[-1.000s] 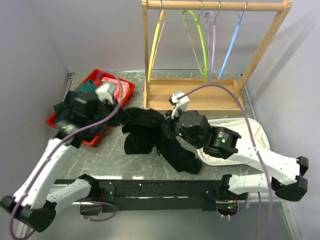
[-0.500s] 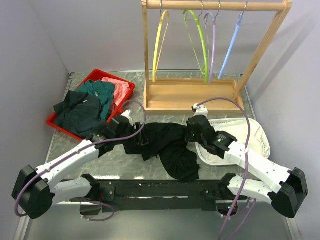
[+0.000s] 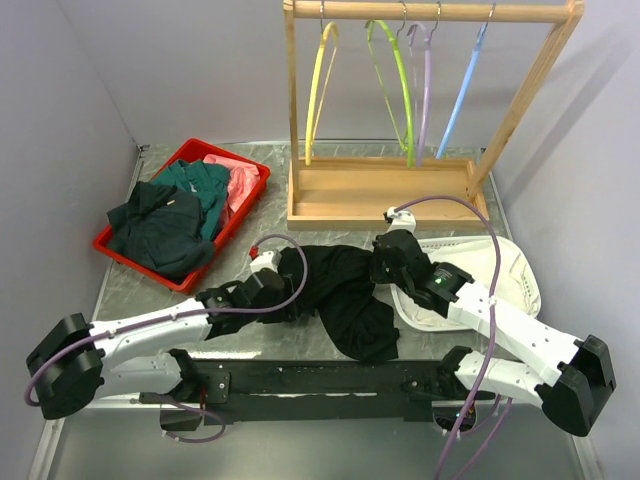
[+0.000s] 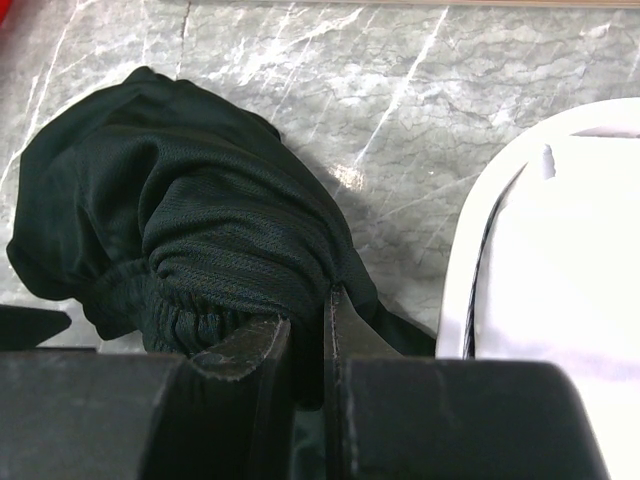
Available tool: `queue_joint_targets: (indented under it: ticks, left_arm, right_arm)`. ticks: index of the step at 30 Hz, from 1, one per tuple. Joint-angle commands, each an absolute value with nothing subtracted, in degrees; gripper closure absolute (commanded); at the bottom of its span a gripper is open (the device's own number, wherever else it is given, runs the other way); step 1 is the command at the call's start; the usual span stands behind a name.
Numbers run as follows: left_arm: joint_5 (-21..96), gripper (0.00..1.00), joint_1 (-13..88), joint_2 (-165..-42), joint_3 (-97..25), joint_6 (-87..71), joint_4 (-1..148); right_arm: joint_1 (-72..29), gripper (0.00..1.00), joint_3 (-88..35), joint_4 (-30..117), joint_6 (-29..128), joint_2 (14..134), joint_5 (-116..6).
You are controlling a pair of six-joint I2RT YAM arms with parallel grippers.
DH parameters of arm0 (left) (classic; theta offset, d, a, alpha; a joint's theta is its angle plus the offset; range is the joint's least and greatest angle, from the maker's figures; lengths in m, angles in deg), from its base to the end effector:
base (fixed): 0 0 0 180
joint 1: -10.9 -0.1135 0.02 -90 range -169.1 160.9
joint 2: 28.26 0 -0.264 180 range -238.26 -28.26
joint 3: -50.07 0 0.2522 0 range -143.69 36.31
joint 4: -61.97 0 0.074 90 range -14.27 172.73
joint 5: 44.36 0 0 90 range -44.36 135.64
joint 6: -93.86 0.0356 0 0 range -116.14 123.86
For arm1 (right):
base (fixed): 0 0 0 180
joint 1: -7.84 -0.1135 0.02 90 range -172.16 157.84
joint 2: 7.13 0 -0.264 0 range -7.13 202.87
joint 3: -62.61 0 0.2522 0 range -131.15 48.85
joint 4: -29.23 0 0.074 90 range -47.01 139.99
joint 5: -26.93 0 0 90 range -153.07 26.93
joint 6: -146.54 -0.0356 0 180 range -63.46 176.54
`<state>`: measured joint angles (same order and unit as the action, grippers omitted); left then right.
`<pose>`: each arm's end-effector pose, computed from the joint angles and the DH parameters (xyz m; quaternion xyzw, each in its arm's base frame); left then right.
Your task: Place the shorts on the hanger
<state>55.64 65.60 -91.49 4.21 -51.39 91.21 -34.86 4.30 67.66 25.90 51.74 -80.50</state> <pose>0.1303 -0.1733 0.1947 -0.0367 0.9255 -0.2551 0.2777 0.1686 0.1411 0.2691 -0.0288 0.8940 0.1445 0.4231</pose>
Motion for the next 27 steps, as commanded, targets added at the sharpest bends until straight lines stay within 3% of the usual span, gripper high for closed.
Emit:
queue_joint_targets:
  ticks: [1, 7, 12, 15, 18, 19, 21, 27]
  left_arm:
    - [62.60, 0.33, 66.80, -94.18, 5.71, -54.24, 86.20]
    - [66.73, 0.24, 69.52, -99.98, 5.90, -54.85, 80.83]
    - [72.25, 0.26, 70.40, -101.83, 7.56, -56.43, 77.67]
    - [74.90, 0.37, 70.67, -101.74, 8.44, -56.44, 74.34]
    - [79.81, 0.68, 70.93, -101.57, 8.01, -56.87, 75.10]
    - [82.00, 0.85, 70.93, -101.22, 6.70, -57.05, 75.55]
    - [83.43, 0.97, 70.93, -99.03, 5.20, -56.70, 81.77]
    - [85.19, 0.99, 70.93, -88.92, -6.48, -52.67, 105.92]
  right_arm:
    - [-34.35, 1.00, 3.94, 65.05, 25.69, 50.09, -80.56]
    - [-34.44, 1.00, 3.24, 66.28, 25.51, 48.77, -81.09]
    - [-34.35, 1.00, 3.06, 66.63, 25.51, 47.98, -80.65]
    - [-34.44, 1.00, 2.54, 67.07, 25.51, 47.37, -81.18]
    - [-34.35, 1.00, 1.57, 68.21, 25.60, 46.66, -82.06]
    - [-34.35, 1.00, 1.39, 68.39, 25.69, 46.14, -82.23]
    - [-34.35, 1.00, 0.69, 69.18, 25.77, 45.61, -83.02]
    - [-34.26, 1.00, -0.89, 71.38, 26.56, 43.85, -85.92]
